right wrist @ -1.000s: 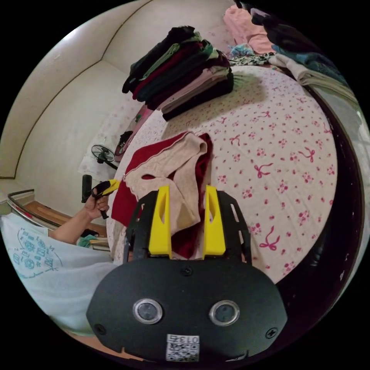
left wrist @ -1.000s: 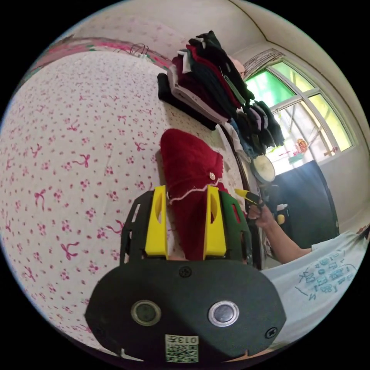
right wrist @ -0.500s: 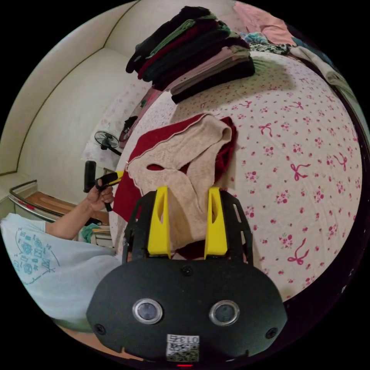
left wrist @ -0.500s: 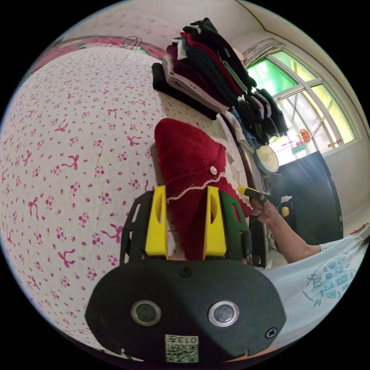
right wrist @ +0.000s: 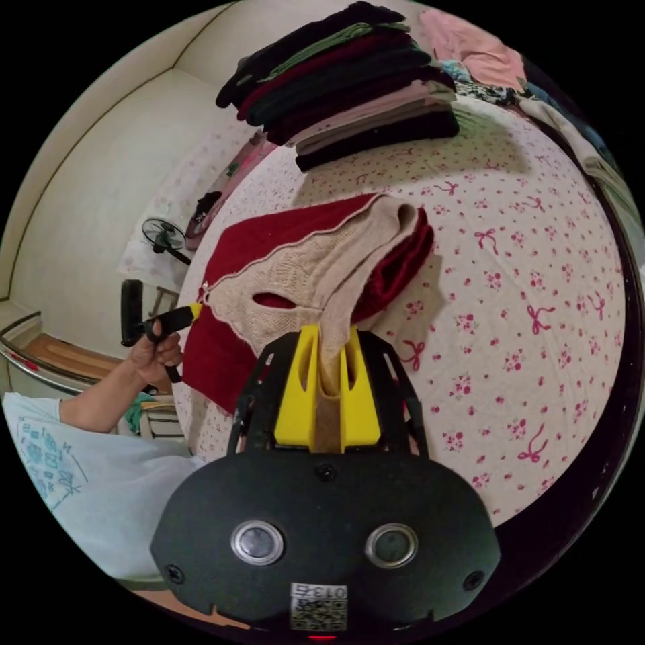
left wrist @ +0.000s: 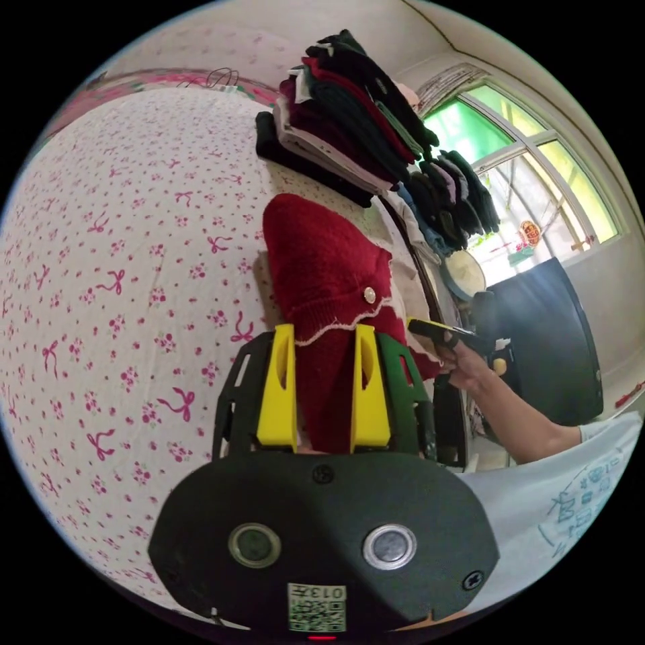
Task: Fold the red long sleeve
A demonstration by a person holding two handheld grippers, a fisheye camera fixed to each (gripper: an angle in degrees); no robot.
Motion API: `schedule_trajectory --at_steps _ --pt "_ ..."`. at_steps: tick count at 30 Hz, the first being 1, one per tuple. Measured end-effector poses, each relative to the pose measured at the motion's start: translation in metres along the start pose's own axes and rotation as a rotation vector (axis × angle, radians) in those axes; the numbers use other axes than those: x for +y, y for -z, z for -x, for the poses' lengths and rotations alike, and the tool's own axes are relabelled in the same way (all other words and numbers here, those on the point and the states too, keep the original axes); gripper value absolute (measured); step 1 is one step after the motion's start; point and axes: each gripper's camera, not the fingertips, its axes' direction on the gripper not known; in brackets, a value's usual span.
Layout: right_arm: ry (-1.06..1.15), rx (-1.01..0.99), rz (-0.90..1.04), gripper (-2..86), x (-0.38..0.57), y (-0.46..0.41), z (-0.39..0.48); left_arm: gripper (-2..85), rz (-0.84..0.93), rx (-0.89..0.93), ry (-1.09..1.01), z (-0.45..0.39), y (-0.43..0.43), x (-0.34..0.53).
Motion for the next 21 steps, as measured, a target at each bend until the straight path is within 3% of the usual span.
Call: schedule_trajectory --at_steps 7,15,21 --pt "0.059 0.154 -0.066 -0.3 -0.013 0.030 0.042 8.7 0.017 -0.051 -0.082 -0.027 0.019 -0.014" --pt "0.152 0.184 -0.285 -0.3 -0.001 0.126 0.089 8.5 -0.188 0.085 -0.249 -0.098 0.092 -0.021" --pt "0.279 0.163 -0.372 -0.3 -0.061 0.203 0.099 8.6 -0.278 0.075 -0.354 -0.159 0.135 -0.084"
